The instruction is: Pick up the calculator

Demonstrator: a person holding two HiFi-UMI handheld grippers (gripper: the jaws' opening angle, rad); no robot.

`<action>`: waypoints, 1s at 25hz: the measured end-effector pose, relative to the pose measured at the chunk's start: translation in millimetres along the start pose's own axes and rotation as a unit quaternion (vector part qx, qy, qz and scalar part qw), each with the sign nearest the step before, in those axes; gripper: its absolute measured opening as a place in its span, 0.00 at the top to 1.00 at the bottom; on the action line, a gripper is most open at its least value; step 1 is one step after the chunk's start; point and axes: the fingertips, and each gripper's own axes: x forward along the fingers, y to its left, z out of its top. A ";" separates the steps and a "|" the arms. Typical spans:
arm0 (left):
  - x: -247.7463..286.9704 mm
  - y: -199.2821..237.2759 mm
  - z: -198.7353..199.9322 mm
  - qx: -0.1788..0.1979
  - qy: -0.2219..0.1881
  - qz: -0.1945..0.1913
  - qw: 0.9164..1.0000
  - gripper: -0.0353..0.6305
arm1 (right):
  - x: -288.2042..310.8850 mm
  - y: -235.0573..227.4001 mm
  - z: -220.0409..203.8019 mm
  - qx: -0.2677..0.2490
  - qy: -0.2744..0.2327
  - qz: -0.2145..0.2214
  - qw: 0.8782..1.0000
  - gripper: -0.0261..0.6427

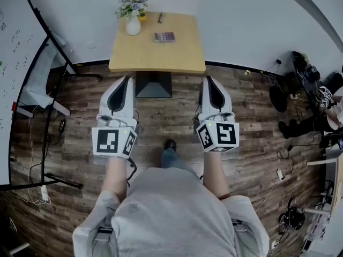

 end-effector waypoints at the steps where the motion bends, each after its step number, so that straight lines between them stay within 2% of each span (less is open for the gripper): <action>1: 8.0 1.1 -1.1 0.000 -0.001 0.000 1.000 0.94 | 6.8 -4.5 0.0 0.000 -0.001 0.001 1.000 0.96; 10: 79.0 9.9 -11.2 -0.006 -0.005 0.010 1.000 0.94 | 68.6 -45.8 -2.8 -0.002 -0.003 0.011 1.000 0.96; 25: 162.9 13.4 -19.8 0.007 -0.017 0.031 0.999 0.94 | 143.3 -100.3 -9.8 0.005 -0.014 0.038 0.999 0.96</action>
